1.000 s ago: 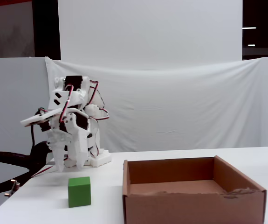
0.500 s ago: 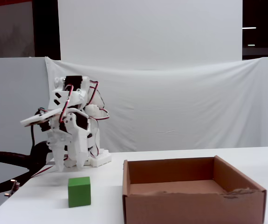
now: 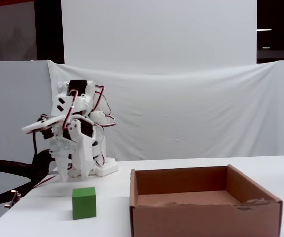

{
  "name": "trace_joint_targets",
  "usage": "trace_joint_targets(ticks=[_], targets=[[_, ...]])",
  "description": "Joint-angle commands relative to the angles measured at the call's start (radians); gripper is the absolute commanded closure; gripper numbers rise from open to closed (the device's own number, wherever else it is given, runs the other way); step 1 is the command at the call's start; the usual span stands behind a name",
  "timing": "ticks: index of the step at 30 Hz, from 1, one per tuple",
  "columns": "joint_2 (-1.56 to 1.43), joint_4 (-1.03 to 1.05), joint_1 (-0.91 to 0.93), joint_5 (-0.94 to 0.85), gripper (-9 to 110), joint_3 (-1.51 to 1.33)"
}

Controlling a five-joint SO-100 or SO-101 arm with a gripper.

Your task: Grasp a green cube and put it in a box.

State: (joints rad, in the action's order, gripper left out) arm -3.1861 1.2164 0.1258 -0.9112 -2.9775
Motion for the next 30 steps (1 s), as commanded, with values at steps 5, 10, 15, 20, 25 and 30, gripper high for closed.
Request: trace_joint_targets(ticks=[5,10,15,20,25,30], targets=[[0.002,0.009,0.008,0.003,80,0.005],[0.002,0.009,0.017,0.003,80,0.005],[0.008,0.006,0.029,0.006,77,0.006],[0.069,-0.173,0.002,-0.006,76,0.021],[0.281,-0.356,-0.012,-0.094,70,0.133],[0.588,-0.411,-0.031,-0.173,70,0.301]])
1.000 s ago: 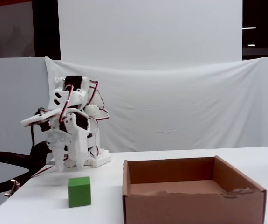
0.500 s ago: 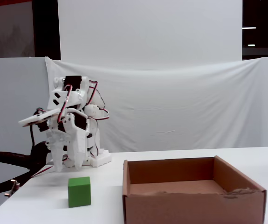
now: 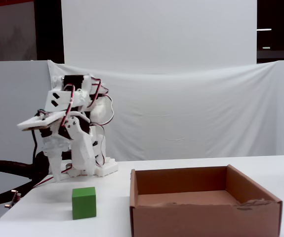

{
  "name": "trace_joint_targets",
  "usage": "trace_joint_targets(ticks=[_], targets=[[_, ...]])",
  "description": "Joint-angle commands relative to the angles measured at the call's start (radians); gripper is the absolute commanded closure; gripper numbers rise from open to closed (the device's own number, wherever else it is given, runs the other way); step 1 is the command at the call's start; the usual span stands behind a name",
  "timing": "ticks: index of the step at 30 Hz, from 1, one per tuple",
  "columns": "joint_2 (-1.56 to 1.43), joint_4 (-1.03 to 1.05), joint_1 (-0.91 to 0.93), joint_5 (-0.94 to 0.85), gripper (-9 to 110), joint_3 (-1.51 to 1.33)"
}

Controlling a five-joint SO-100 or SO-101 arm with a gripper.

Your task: Grasp a green cube and put it in a box.

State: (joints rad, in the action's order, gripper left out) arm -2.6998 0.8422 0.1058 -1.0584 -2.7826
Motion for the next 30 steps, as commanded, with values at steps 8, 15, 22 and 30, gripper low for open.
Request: trace_joint_targets(ticks=[8,15,22,30], targets=[[0.491,-0.12,-0.084,-0.089,69,0.327],[0.689,-0.133,-0.123,-0.13,69,0.456],[0.695,-0.124,-0.12,-0.267,69,0.42],[0.752,-0.129,-0.137,-0.279,69,0.434]])
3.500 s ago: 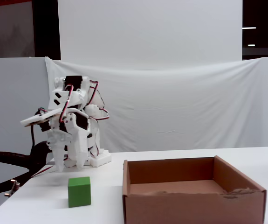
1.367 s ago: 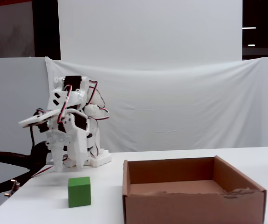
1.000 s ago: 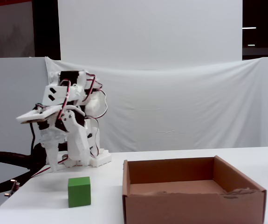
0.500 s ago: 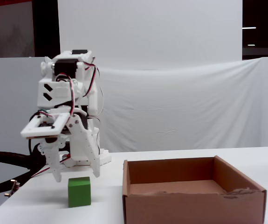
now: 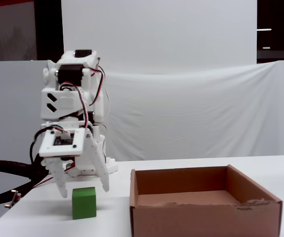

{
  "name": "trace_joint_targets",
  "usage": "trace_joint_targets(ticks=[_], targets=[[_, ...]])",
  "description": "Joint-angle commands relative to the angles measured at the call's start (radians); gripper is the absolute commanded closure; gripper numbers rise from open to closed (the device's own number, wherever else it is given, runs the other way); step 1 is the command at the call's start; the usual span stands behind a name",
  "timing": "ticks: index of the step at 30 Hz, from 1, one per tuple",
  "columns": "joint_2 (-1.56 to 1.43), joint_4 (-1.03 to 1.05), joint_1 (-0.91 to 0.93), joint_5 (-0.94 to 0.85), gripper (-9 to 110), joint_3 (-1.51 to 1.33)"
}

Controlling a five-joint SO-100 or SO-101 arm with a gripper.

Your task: Grasp a green cube and put it in a box.

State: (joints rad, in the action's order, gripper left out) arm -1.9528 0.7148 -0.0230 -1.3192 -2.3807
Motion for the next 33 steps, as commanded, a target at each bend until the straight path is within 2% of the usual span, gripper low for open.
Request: trace_joint_targets(ticks=[1,15,24,33], targets=[[0.017,-0.002,-0.011,-0.018,69,0.041],[0.048,0.009,-0.035,-0.021,69,0.083],[0.058,-0.114,-0.023,-0.074,69,0.06],[0.071,-0.115,-0.031,-0.089,69,0.041]])
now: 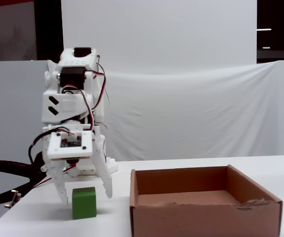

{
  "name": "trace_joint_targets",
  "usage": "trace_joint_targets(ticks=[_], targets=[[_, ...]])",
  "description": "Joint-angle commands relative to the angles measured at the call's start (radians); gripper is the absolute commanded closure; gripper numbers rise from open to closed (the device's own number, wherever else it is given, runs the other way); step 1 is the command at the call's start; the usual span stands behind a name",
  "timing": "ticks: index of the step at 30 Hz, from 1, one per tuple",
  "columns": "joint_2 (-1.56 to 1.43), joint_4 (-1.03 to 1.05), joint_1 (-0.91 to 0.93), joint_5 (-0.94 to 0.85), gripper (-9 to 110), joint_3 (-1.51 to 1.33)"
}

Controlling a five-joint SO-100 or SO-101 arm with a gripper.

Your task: Grasp a green cube and put it in a box.

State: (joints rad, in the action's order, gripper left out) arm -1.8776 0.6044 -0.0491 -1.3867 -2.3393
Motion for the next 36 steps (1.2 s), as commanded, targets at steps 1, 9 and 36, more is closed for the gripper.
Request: trace_joint_targets(ticks=[1,9,36], targets=[[-0.006,-0.005,-0.006,-0.023,69,-0.008],[0.008,0.006,-0.023,-0.026,70,-0.023],[0.009,0.012,-0.021,-0.021,81,-0.012]])
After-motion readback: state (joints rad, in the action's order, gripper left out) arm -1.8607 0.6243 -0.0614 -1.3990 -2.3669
